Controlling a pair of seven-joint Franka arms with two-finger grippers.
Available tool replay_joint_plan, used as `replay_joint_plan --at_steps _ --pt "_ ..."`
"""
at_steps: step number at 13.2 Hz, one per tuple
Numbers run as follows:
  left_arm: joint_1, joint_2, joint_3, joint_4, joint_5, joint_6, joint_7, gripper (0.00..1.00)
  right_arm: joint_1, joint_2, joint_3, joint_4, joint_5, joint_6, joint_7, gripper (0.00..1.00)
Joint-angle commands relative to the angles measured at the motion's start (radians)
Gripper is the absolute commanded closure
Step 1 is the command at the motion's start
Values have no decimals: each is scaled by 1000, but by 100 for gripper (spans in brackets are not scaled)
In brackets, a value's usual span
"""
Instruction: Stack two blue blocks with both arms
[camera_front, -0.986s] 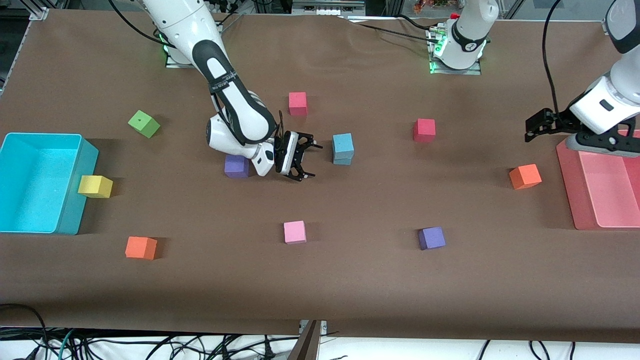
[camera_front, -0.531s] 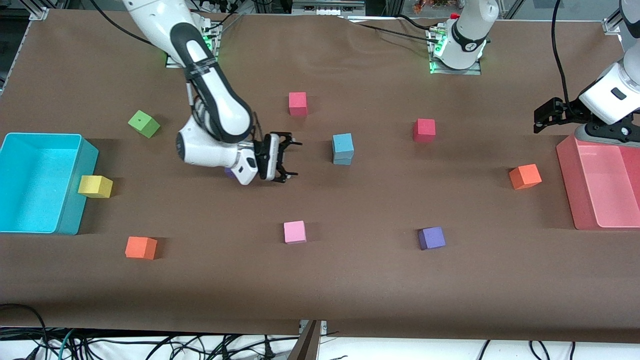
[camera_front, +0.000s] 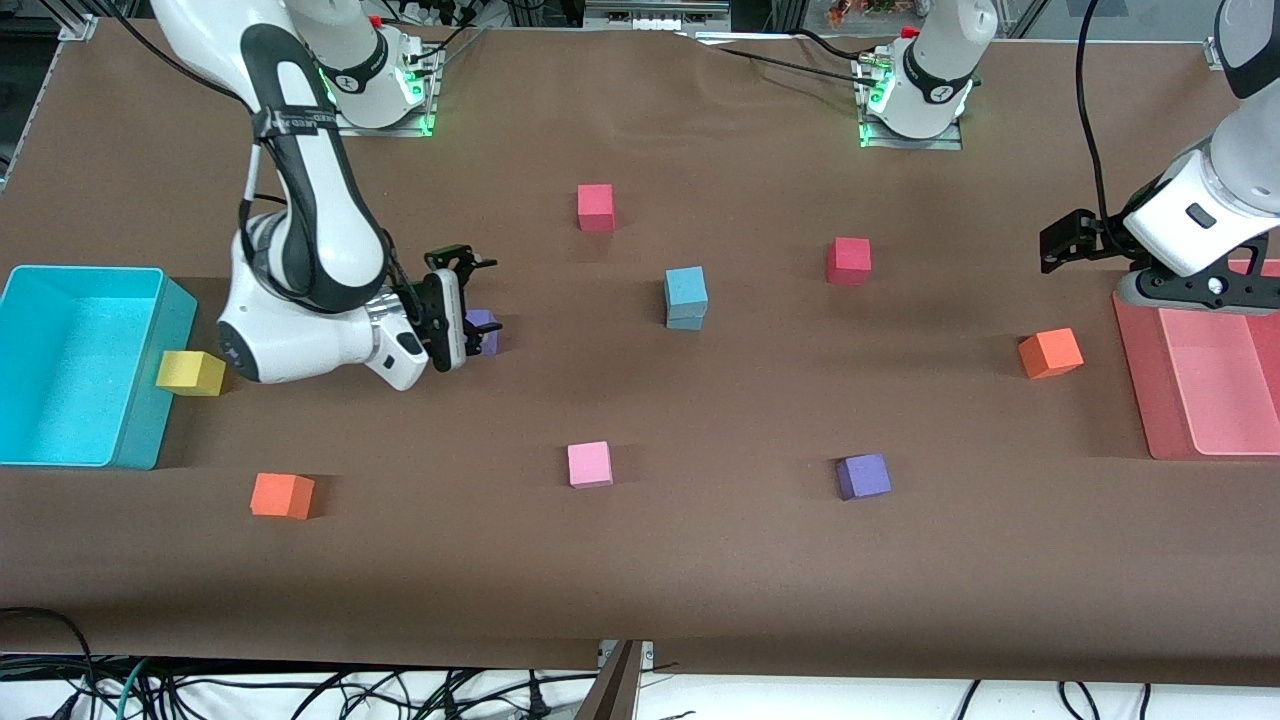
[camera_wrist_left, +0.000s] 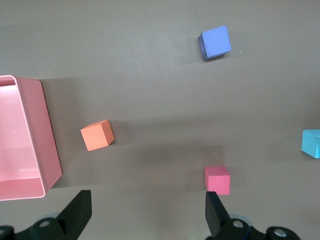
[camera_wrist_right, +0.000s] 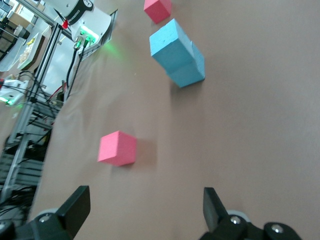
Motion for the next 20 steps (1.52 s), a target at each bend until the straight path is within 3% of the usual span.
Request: replay_joint_plan --at_steps 1,6,8,10,12,14,17,20 --pt "3 19 1 32 12 -25 -21 0 -16 7 -13 72 -77 -99 122 0" --pt "-2 13 3 36 6 -41 -32 0 -23 -5 -40 196 -224 -253 366 0" --pt "3 10 3 35 6 -44 -30 0 -13 -9 -62 204 -244 -267 418 0" --pt "6 10 3 36 5 -44 -29 0 -36 -51 -54 202 -317 -229 464 0" --pt "38 8 9 44 -32 -39 -18 0 -133 -117 4 179 -357 -222 528 0" --pt "67 10 9 38 -96 -39 -15 0 -247 -195 141 170 -518 -193 691 0" --pt "70 8 9 36 -87 -28 -10 0 -349 -293 281 132 -725 -65 965 0" --pt "75 -27 9 3 -66 -24 -10 0 -456 -345 328 81 -750 -20 1041 0"
